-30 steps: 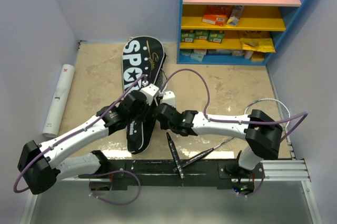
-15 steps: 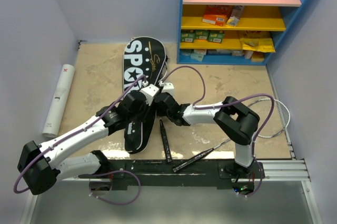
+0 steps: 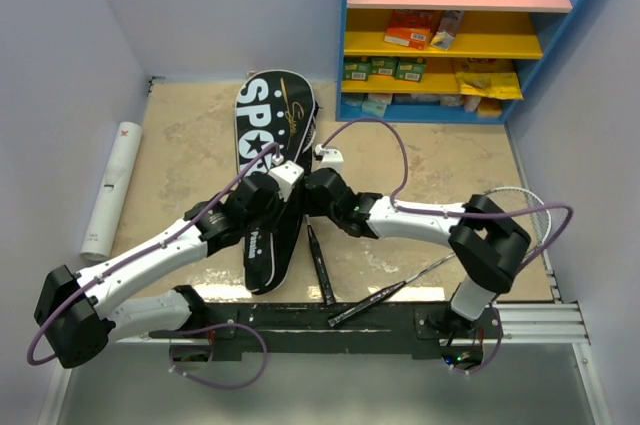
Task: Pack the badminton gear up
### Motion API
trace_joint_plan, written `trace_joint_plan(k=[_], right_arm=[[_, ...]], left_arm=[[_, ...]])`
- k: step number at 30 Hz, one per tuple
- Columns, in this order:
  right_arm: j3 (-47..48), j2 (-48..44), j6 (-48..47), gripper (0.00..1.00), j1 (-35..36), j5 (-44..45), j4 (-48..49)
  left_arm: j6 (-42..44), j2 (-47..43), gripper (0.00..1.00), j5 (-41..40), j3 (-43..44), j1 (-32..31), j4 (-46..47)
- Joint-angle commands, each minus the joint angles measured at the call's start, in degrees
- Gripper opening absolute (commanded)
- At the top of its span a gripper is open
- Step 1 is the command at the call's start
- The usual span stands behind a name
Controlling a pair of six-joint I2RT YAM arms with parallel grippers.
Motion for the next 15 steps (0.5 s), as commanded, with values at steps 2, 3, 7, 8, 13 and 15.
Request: trace_joint_plan(k=[2,3,7,8,13,15], right_arm=[[-2.82,-6.74,1.42,0.58,2.82,1.85,-14.14],[-2.82,-7.35,1.51,0.58,4.31,2.29,-17.46],[-2.91,-9.03,2.12,0.60,9.68,3.43,-23.28],[-2.74,-9.03,2.38,0.61,10.56,3.09,-23.99],[-4.14,-8.33,5.45,0.63,14.43,2.73,-24.70],[-5.89,-7.36,6.42,0.63,14.78,1.68,-23.04]], left_arm=[[0.76,0.82,0.00,-0.01,0.58,-0.01,2.99],[0.76,1.00,0.00,-0.01,0.67,0.08,2.99],[0.67,1.44,0.00,0.07,0.84,0.25,2.99],[0.76,1.44,0.00,0.07,0.76,0.34,2.99],[0.59,1.35,0.00,0.07,0.76,0.52,2.91],[0.67,1.26,0.00,-0.01,0.67,0.52,2.82]])
